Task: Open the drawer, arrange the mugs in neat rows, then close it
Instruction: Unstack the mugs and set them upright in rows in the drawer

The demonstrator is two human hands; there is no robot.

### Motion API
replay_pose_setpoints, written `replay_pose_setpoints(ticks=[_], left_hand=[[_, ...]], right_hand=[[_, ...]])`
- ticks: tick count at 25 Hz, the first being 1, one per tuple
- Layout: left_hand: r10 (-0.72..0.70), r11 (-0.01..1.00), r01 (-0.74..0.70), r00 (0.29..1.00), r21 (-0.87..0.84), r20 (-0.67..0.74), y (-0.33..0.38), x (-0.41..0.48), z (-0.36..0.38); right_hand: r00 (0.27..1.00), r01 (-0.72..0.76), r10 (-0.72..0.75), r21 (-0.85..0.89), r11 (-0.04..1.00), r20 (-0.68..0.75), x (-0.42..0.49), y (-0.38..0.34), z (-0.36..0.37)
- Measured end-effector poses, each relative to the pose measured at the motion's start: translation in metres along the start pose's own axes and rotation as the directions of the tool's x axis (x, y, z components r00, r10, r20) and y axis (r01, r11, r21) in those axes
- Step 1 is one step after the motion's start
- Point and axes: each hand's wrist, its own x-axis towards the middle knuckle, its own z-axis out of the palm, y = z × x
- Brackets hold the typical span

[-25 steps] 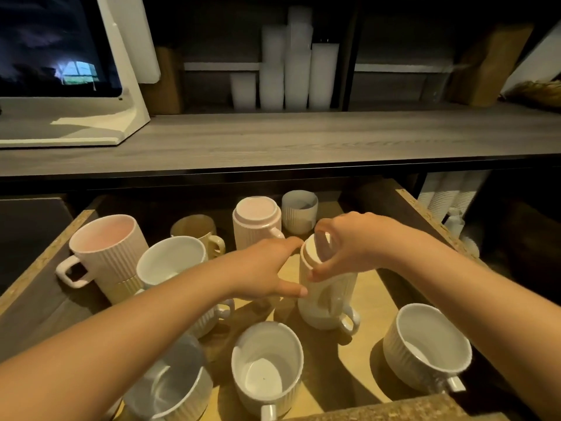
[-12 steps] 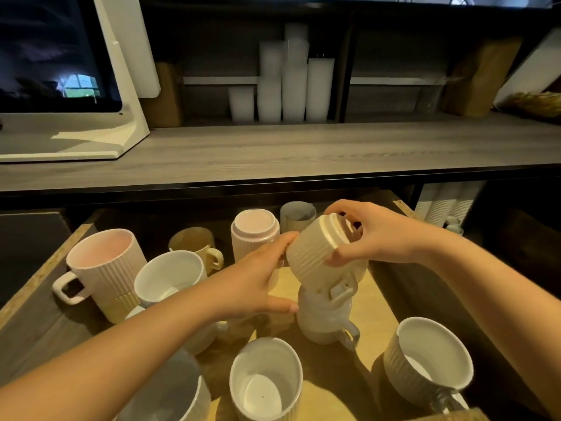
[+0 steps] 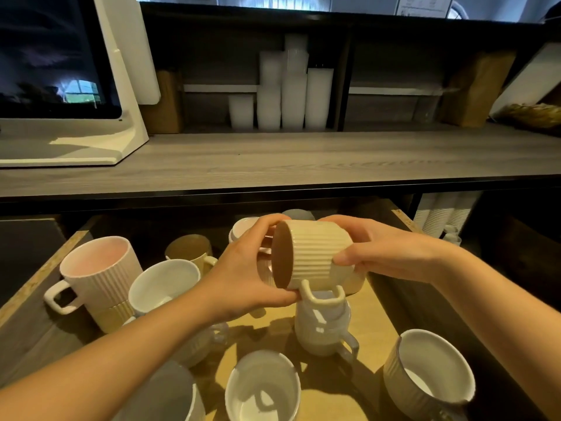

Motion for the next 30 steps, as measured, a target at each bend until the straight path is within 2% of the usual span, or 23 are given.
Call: replay_pose_setpoints(ticks=[5, 8, 11, 13, 15, 18, 21, 24, 30], left_hand=[[0.015, 0.999, -0.017, 0.999, 0.048, 0.042, 0.004, 0.002, -0.006], [0.031, 0.998, -0.033, 0.999, 0.050, 0.045, 0.008, 0.003, -0.009], [-0.013, 0.999, 0.014, 1.000, -0.035, 0.003, 0.010, 0.002, -0.007], [-0.062, 0.985, 0.061, 0.998, -0.164, -0.003, 0.011, 0.003, -0.004], [-0.081, 0.964, 0.091, 0.995, -0.251, 0.050, 0.008, 0.003, -0.002], [-0.105, 0.963, 0.120, 0.992, -0.243, 0.076, 0.006, 0.000, 0.000], [-0.106, 0.974, 0.111, 0.994, -0.197, 0.035, 0.004, -0.001, -0.002], [-0.109, 0.982, 0.111, 0.994, -0.151, 0.020, 0.007, 0.000, -0.003], [-0.098, 0.995, 0.098, 0.993, -0.003, 0.073, 0.010, -0.001, 0.003]], right_hand=[[0.996, 0.090, -0.087, -0.274, 0.957, 0.023, 0.003, -0.007, 0.012], [0.982, 0.181, -0.186, -0.305, 0.935, 0.013, 0.003, -0.012, 0.018], [0.974, 0.216, -0.225, -0.264, 0.940, -0.003, 0.000, -0.014, 0.016], [0.977, 0.203, -0.211, -0.177, 0.963, -0.023, -0.001, -0.012, 0.015], [0.980, 0.189, -0.194, -0.092, 0.978, -0.043, 0.001, -0.008, 0.015], [0.987, 0.158, -0.159, -0.066, 0.985, -0.012, 0.002, -0.008, 0.018], [0.991, 0.130, -0.131, -0.164, 0.978, 0.007, -0.001, -0.013, 0.019], [0.990, 0.064, -0.097, -0.287, 0.956, -0.101, -0.005, -0.020, 0.018], [0.993, -0.041, -0.027, -0.535, 0.844, -0.118, -0.015, -0.038, 0.028]])
